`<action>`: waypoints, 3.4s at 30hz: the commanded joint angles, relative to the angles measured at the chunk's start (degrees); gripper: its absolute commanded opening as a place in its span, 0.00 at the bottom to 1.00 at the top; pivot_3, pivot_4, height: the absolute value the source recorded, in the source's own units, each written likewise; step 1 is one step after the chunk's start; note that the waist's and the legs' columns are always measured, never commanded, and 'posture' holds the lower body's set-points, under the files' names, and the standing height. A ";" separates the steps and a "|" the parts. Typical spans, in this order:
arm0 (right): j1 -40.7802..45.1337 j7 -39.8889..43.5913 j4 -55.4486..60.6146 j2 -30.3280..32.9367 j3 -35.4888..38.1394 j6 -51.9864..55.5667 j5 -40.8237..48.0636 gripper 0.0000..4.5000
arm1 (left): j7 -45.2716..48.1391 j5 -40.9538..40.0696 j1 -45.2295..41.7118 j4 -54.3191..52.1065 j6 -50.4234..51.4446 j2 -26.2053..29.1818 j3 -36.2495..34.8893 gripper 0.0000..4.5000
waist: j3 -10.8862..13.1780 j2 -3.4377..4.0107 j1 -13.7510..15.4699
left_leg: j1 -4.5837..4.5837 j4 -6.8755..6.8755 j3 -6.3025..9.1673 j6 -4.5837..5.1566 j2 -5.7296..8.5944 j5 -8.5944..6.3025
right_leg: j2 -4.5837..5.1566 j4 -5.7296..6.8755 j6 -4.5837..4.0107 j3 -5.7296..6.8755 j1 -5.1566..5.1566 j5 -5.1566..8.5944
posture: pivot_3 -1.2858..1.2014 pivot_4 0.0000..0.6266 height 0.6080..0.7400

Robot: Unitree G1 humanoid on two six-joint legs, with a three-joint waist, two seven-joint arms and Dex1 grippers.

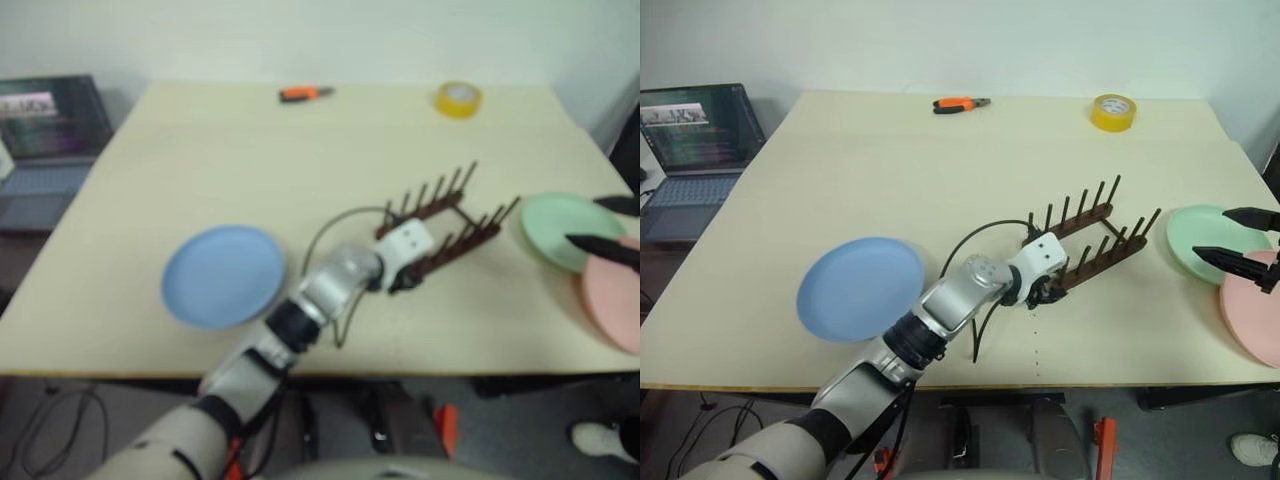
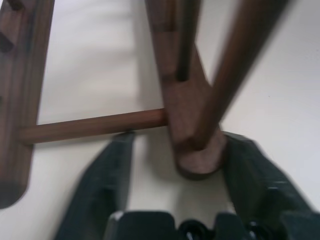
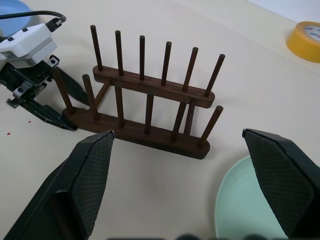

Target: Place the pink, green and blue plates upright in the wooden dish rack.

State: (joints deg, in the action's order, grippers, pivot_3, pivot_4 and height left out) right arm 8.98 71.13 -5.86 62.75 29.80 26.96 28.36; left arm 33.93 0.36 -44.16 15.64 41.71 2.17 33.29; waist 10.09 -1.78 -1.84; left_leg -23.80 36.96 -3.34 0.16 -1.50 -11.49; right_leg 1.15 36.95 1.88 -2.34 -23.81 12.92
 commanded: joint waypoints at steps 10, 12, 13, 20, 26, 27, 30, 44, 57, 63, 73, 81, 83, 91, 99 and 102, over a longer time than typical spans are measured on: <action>1.63 -0.63 0.65 0.10 0.44 -0.68 0.97 1.00 | 3.33 1.57 -1.19 0.10 -3.18 5.04 -2.57 0.22 | -0.01 0.01 -0.14 | 0.01 -0.03 0.00 0.00 -0.01 0.00 | -0.05 0.01 0.00 -0.01 -0.03 0.00 | 0.52 0.24 1.00; 1.80 -0.59 0.43 0.08 0.33 -0.81 0.86 1.00 | 5.12 1.42 -1.43 -0.13 -4.13 6.54 -2.69 0.22 | -0.02 0.03 -0.14 | 0.01 -0.03 0.01 0.00 -0.01 0.00 | -0.08 0.01 -0.01 0.01 -0.03 0.00 | 0.52 0.24 1.00; 1.84 -0.57 0.38 0.07 0.31 -0.85 0.84 1.00 | 6.55 1.20 -1.44 -0.56 -4.86 7.44 -2.54 0.22 | -0.02 0.04 -0.14 | 0.01 -0.03 0.01 0.00 -0.01 0.00 | -0.08 0.01 -0.01 0.01 -0.03 0.00 | 0.52 0.24 1.00; 2.13 -0.57 0.17 0.19 0.23 -0.99 0.80 1.00 | 16.84 -0.79 -0.76 -4.52 -9.54 10.76 -0.91 0.22 | -0.07 0.13 -0.02 | -0.03 -0.05 -0.01 0.00 -0.05 0.00 | -0.03 -0.05 -0.02 0.00 -0.04 0.01 | 0.52 0.24 1.00; 1.99 -0.55 0.17 0.47 0.67 -0.96 0.78 1.00 | 23.11 -1.72 -0.44 -6.81 -11.22 11.49 -0.55 0.22 | -0.07 0.12 0.16 | -0.12 -0.07 -0.03 0.00 -0.04 -0.01 | 0.01 -0.06 -0.02 0.01 -0.10 0.02 | 0.52 0.24 1.00; 1.67 -0.62 0.42 0.42 0.92 -0.89 0.80 1.00 | 23.43 -1.41 -0.44 -6.67 -11.49 11.39 -0.41 0.22 | -0.07 0.12 0.14 | -0.12 -0.07 -0.03 0.00 -0.04 -0.01 | 0.01 -0.06 -0.02 0.00 -0.11 0.02 | 0.52 0.24 1.00; 0.89 -0.96 1.29 0.06 1.45 -0.66 0.98 1.00 | 23.44 -0.56 -1.02 -4.92 -12.07 10.23 -0.35 0.22 | -0.07 0.12 0.10 | -0.11 -0.07 -0.03 0.00 -0.05 0.00 | 0.00 -0.02 -0.02 0.00 -0.12 0.02 | 0.52 0.24 1.00; -0.69 -1.67 2.57 0.16 2.81 -0.15 1.51 1.00 | 20.96 1.72 -2.81 0.55 -12.34 7.13 -1.22 0.22 | -0.06 0.11 0.07 | -0.12 -0.05 -0.03 0.00 -0.04 0.00 | -0.01 -0.01 -0.02 -0.01 -0.15 0.02 | 0.52 0.24 1.00; -1.35 -1.88 3.29 -0.01 2.94 0.11 1.66 1.00 | 18.99 3.93 -3.65 3.31 -13.36 6.05 -0.86 0.22 | -0.06 0.10 0.04 | -0.12 -0.07 -0.03 0.00 -0.04 -0.01 | -0.02 -0.01 -0.02 -0.02 -0.17 0.02 | 0.52 0.24 1.00; -1.04 -2.05 3.04 -0.14 2.16 -0.08 1.80 1.00 | 18.38 5.21 -2.82 2.72 -13.41 7.02 -0.64 0.44 | -0.06 0.10 0.02 | -0.11 -0.06 -0.03 0.00 -0.04 0.00 | -0.02 0.00 -0.02 -0.02 -0.16 0.02 | 0.52 0.24 1.00; -0.53 -1.67 2.77 0.31 1.10 -0.22 2.05 1.00 | 19.99 4.27 -2.00 -2.16 -11.57 10.34 -2.65 0.99 | -0.06 0.10 0.00 | -0.12 -0.07 -0.03 0.00 -0.05 -0.01 | -0.02 -0.01 -0.02 -0.02 -0.17 0.02 | 0.52 0.24 1.00; -3.98 -0.28 3.87 1.59 2.06 0.30 1.09 1.00 | 23.63 2.08 0.81 -14.77 -6.33 18.37 -5.34 0.99 | -0.07 0.12 0.09 | -0.14 -0.08 -0.03 0.00 -0.09 -0.01 | -0.02 0.00 -0.03 -0.01 -0.18 0.03 | 0.52 0.24 1.00; -5.53 -0.24 4.22 1.98 3.08 0.65 0.88 1.00 | 24.53 1.24 1.80 -17.98 -5.11 20.06 -5.73 0.87 | -0.07 0.12 0.12 | -0.15 -0.08 -0.05 0.00 -0.08 -0.01 | 0.00 -0.02 -0.03 -0.02 -0.18 0.03 | 0.52 0.24 1.00; -14.86 1.57 12.44 0.62 7.57 3.92 2.29 0.55 | 28.35 -4.75 3.86 -24.94 -1.78 23.03 -6.40 0.21 | -0.06 0.12 0.08 | -0.14 -0.05 -0.01 0.00 -0.11 -0.01 | 0.00 0.02 -0.03 0.02 -0.18 0.04 | 0.52 0.24 1.00; -16.01 -6.59 15.73 -3.80 -3.79 4.20 -2.75 0.01 | 23.99 -4.61 4.20 -19.55 -2.44 15.24 -1.90 0.00 | 0.00 0.00 0.13 | -0.11 0.03 0.03 0.00 -0.03 0.00 | 0.01 -0.01 -0.03 -0.02 -0.09 0.03 | 0.52 0.24 1.00; -14.64 -7.74 15.17 -5.02 -7.48 4.18 -3.22 0.01 | 23.68 -5.17 4.36 -20.27 -1.58 13.86 -1.28 0.00 | -0.01 0.01 0.03 | -0.14 -0.02 0.01 0.00 -0.04 -0.01 | 0.01 -0.02 -0.03 -0.03 -0.15 0.04 | 0.52 0.24 1.00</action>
State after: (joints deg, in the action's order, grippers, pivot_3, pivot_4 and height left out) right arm -6.88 64.01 8.75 57.64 22.58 31.49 25.49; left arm 57.98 -4.22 -39.35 -2.78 39.85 16.46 32.01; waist 10.09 -1.77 -1.81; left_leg -23.94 36.91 -3.33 0.16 -1.56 -11.50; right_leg 1.14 36.95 1.83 -2.37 -23.98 12.97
